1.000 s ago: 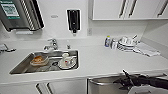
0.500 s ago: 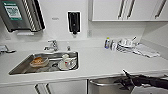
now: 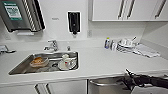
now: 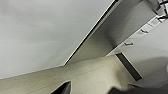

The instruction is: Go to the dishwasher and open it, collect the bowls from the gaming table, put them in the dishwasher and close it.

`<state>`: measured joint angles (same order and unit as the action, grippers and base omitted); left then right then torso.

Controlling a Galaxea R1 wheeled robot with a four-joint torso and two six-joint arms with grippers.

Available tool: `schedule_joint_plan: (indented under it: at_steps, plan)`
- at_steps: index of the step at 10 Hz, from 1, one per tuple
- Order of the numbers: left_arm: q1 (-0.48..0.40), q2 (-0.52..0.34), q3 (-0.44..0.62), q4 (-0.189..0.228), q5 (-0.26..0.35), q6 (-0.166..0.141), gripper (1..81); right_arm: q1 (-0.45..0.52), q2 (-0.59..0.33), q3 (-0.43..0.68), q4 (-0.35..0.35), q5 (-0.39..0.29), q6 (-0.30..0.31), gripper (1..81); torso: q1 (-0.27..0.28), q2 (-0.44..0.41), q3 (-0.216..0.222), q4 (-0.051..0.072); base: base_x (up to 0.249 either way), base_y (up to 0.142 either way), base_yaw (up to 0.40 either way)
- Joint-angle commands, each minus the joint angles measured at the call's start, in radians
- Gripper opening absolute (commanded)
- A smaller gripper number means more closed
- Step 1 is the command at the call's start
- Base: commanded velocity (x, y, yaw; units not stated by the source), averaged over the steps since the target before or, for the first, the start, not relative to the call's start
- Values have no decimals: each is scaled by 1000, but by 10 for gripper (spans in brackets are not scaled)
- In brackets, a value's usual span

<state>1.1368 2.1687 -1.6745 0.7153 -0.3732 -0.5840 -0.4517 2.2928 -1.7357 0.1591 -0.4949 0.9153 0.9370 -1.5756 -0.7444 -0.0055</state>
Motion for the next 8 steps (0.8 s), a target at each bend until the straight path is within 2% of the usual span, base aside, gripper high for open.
schedule_joint_plan:
  at_steps: [1,3,8]
  plan:
    - [-78,-44,13,4,4,-3,811,141,36,-40,-75,-70,74,811,0,0,0,0,0,0,0]
    - [-73,-36,-2,6,-4,-5,811,129,94,-108,-102,-128,77,811,0,0,0,0,0,0,0]
    - [-65,-4,-37,13,-12,-8,811,50,159,-209,-159,-180,79,811,0,0,0,0,0,0,0]
